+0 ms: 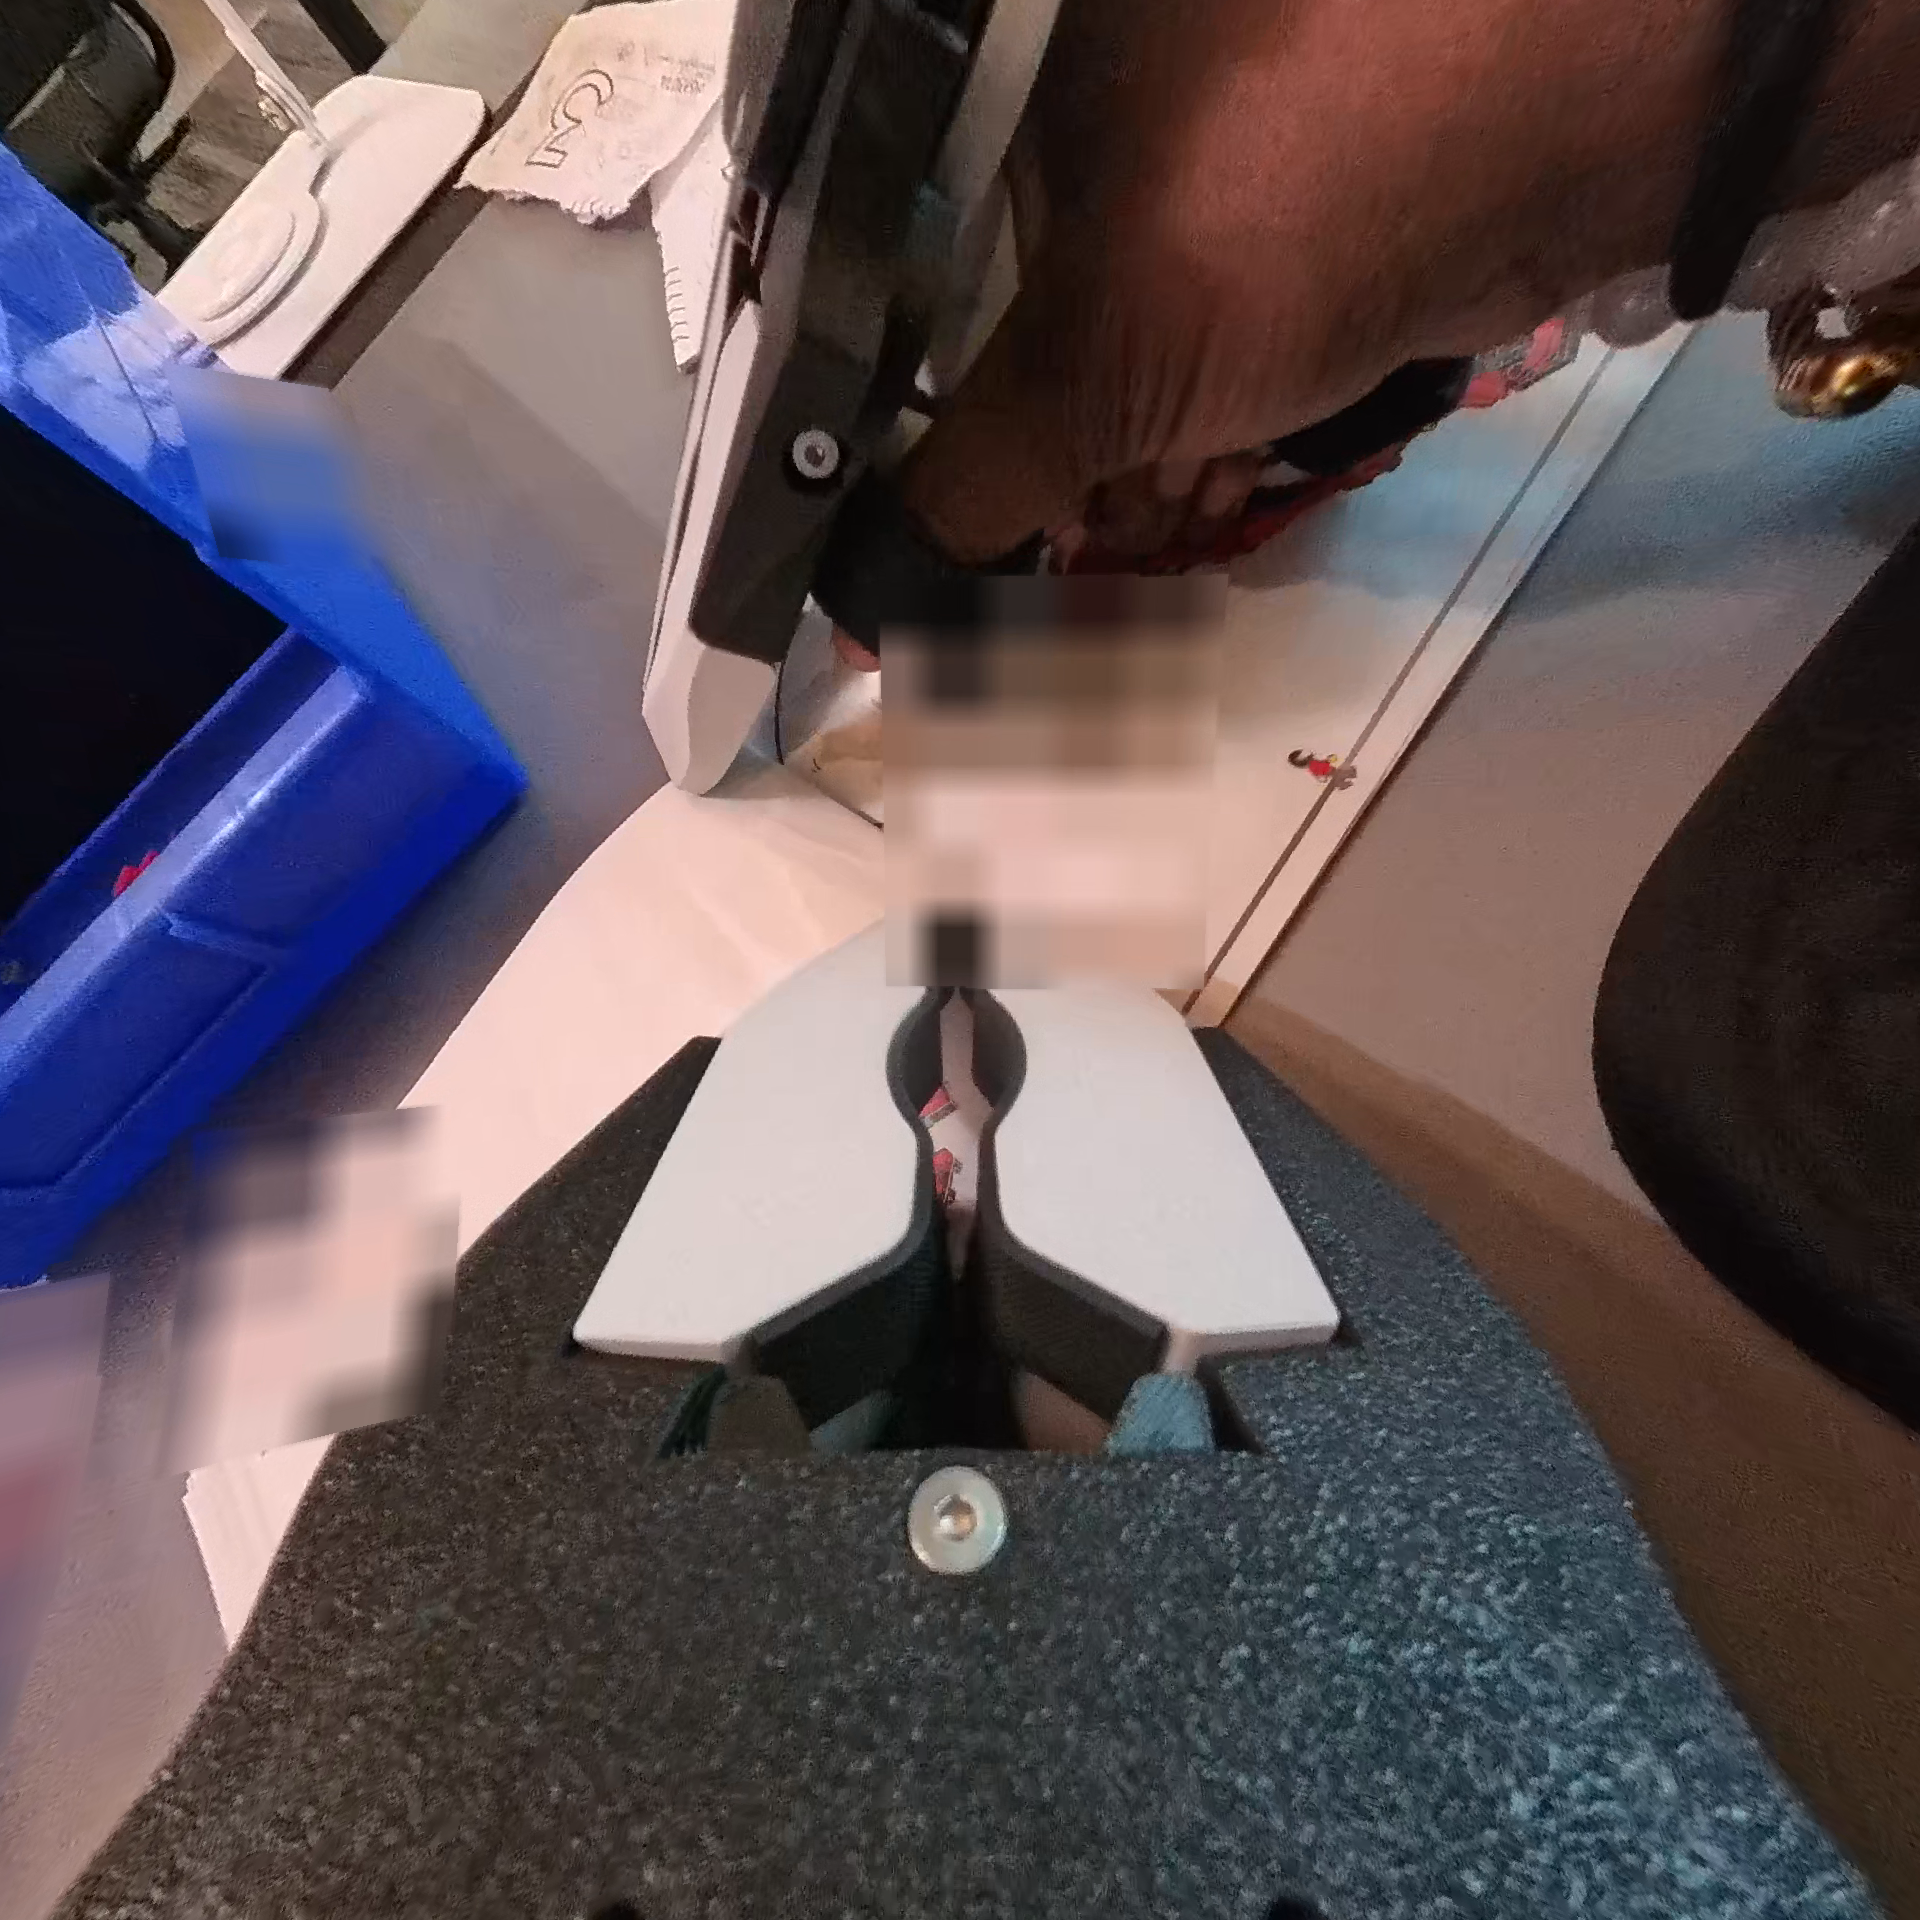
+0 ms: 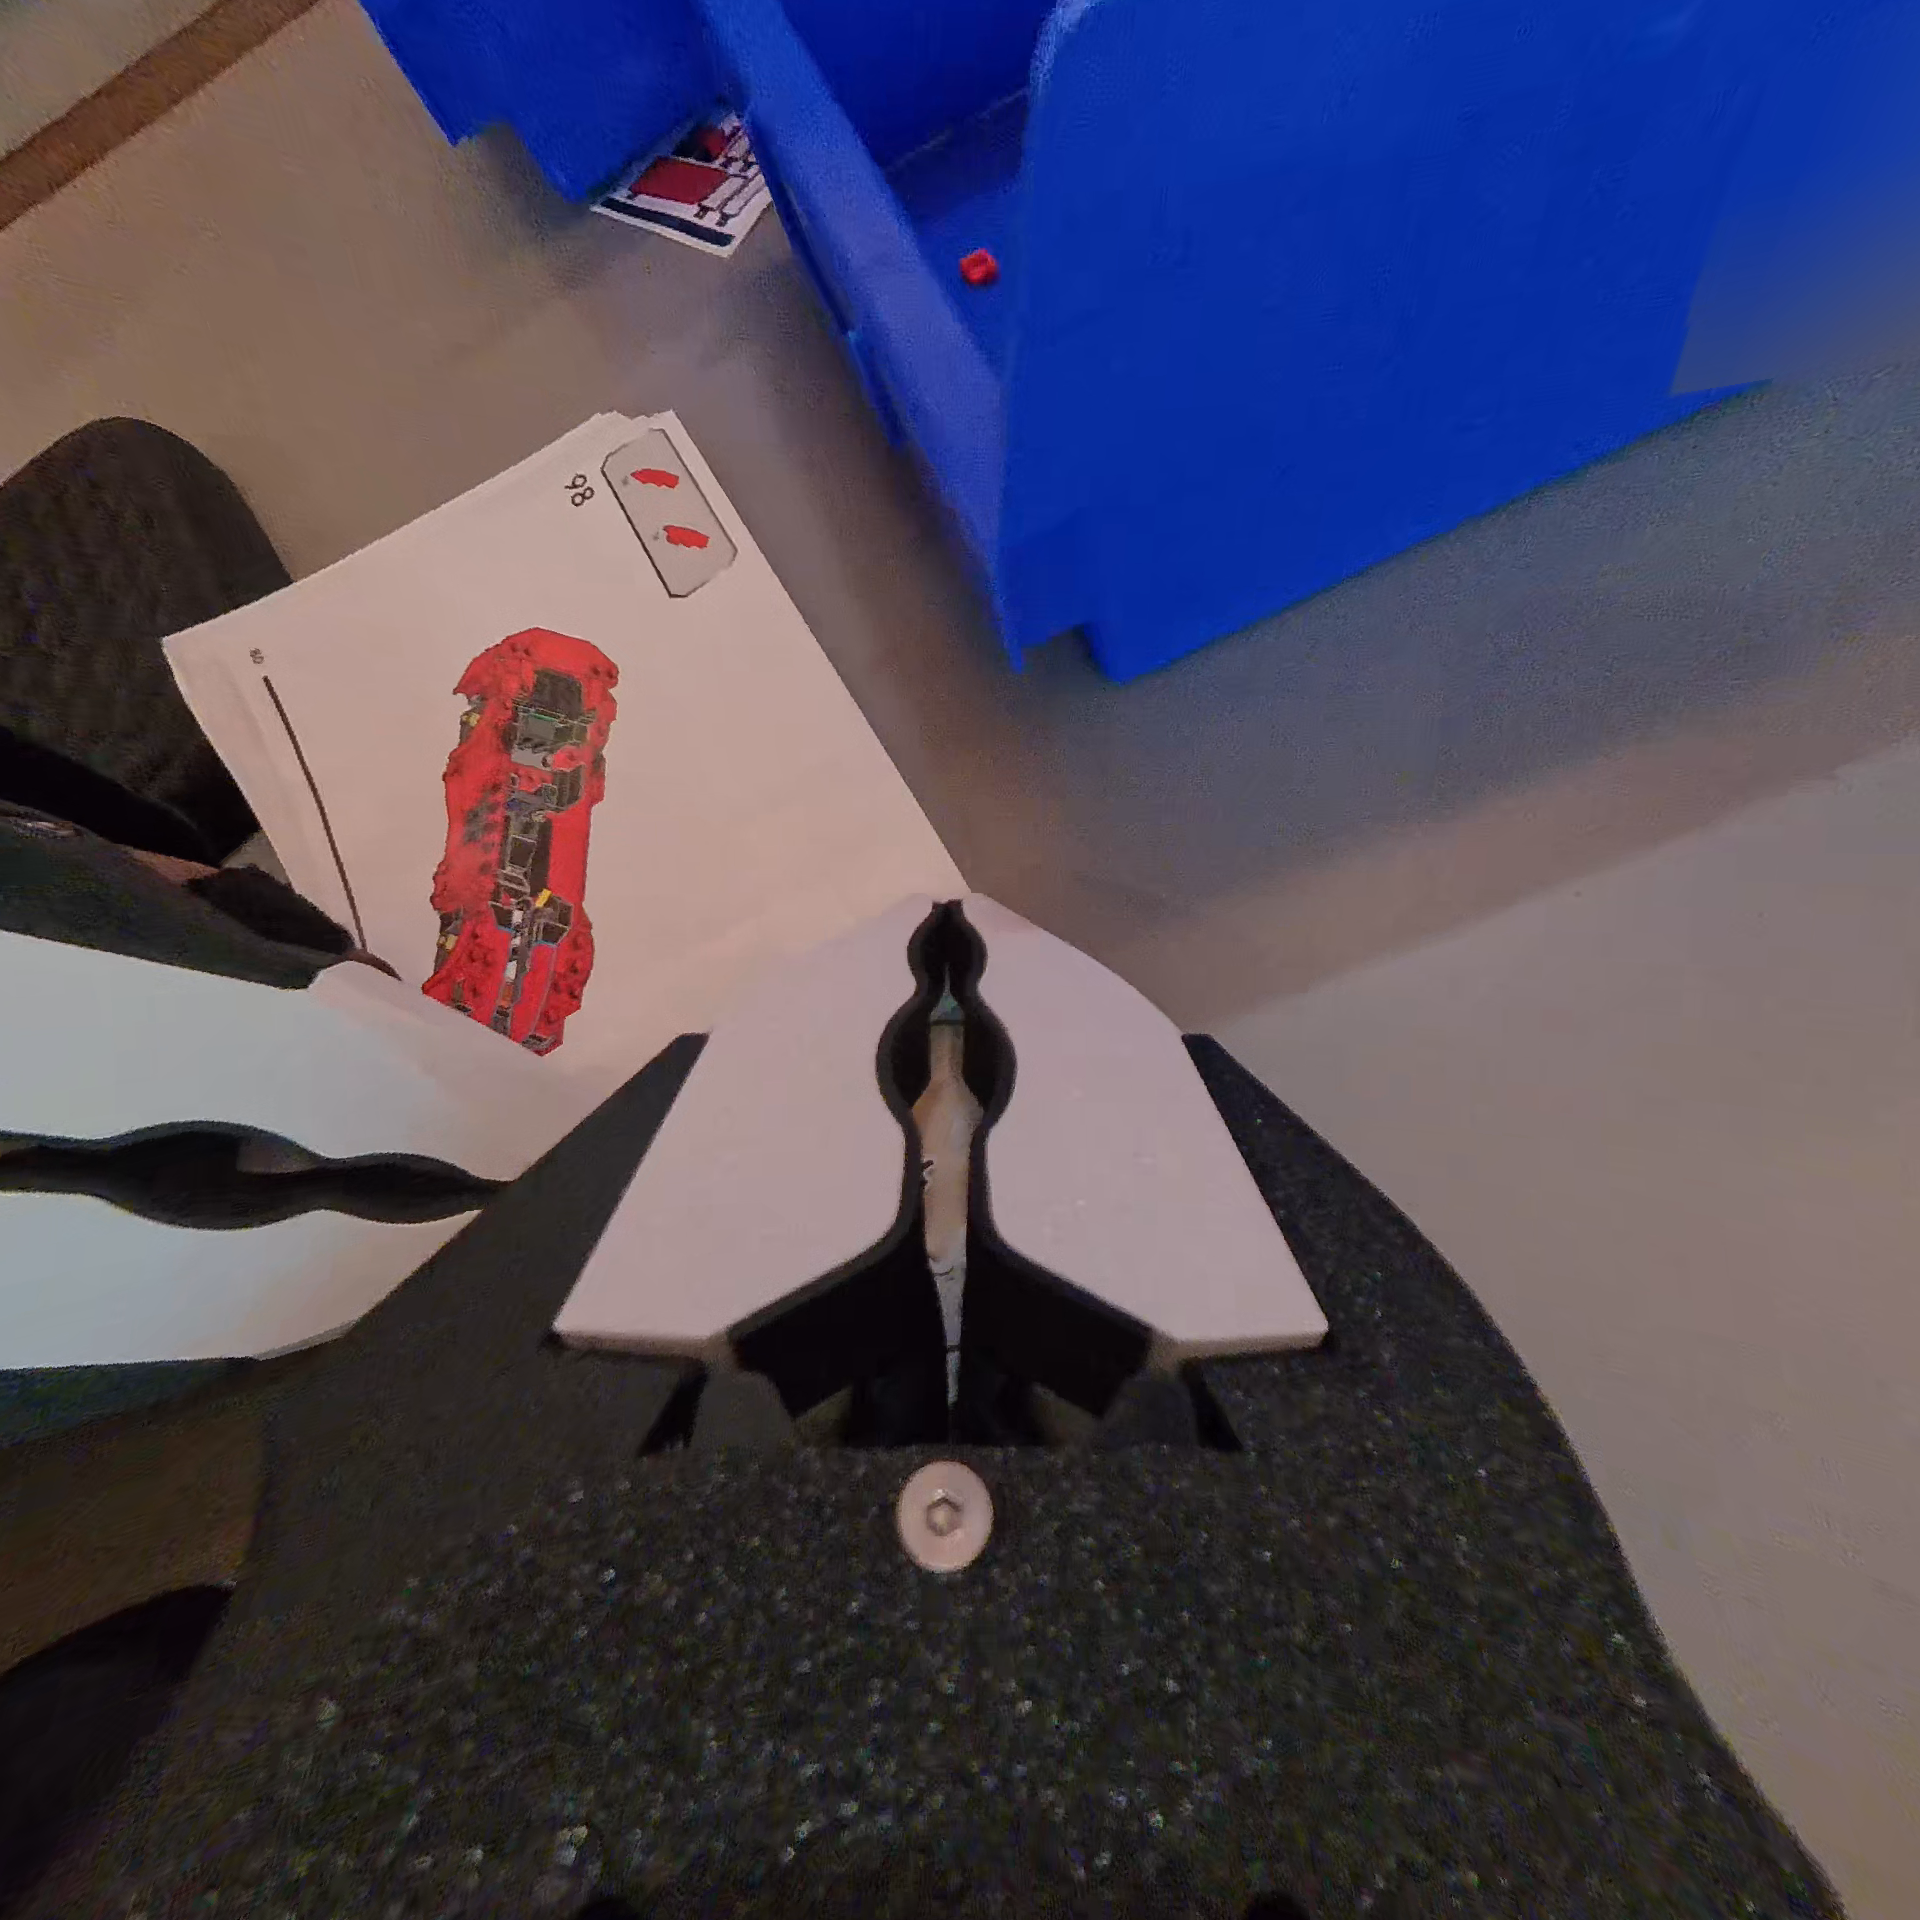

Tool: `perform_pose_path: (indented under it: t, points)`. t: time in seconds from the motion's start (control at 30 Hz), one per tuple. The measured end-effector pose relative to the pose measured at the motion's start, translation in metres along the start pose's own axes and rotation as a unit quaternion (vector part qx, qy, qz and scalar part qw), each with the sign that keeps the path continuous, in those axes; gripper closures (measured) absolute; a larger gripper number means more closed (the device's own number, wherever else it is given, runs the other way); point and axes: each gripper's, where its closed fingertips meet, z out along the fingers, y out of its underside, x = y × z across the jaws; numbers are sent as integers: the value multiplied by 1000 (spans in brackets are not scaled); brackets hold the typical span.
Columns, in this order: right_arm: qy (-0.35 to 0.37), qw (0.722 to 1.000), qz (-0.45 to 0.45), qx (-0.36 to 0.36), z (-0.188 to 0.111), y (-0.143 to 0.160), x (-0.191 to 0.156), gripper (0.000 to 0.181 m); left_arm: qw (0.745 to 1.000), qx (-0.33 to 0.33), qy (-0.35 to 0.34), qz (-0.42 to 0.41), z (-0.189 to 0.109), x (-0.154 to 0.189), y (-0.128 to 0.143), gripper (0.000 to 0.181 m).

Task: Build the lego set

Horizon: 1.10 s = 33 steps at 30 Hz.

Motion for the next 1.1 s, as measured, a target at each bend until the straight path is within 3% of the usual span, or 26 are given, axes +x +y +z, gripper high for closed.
perform_pose_path:
  t: [0.23, 0.33, 0.47, 0.57, 0.6, 0.7, 0.87, 0.93, 1.1]
  points:
    - [-16, 1000, 8, 13, -2, -4, -3, 181, 1000, 3, -6, 5, -1, 0, -1, 181]
    - [-41, 991, -11, 127, -29, -39, -17, 181, 1000, 15, 8, 1, -5, 2, -3, 181]
    - [-25, 974, -47, 222, -80, -71, -25, 181, 996, 46, 33, -62, -22, -1, -13, 120]
    - [-10, 969, -66, 238, -106, -68, -28, 179, 992, 73, 35, -94, -42, -13, -15, 118]
    - [5, 969, -68, 236, -112, -65, -25, 154, 989, 91, 33, -114, -51, -20, -18, 116]
    - [39, 974, -73, 210, -123, -50, -18, 113, 974, 129, 27, -185, -78, -52, -18, 106]
    - [88, 973, -64, 202, -146, -48, -16, 48, 959, 103, -61, -257, -111, -127, 18, 55]
    - [120, 974, -73, 180, -153, -47, -13, 34, 952, 106, -91, -271, -124, -150, 24, 46]
    - [158, 977, -113, 86, -153, -48, -10, 34, 942, 108, -134, -288, -145, -188, 25, 50]
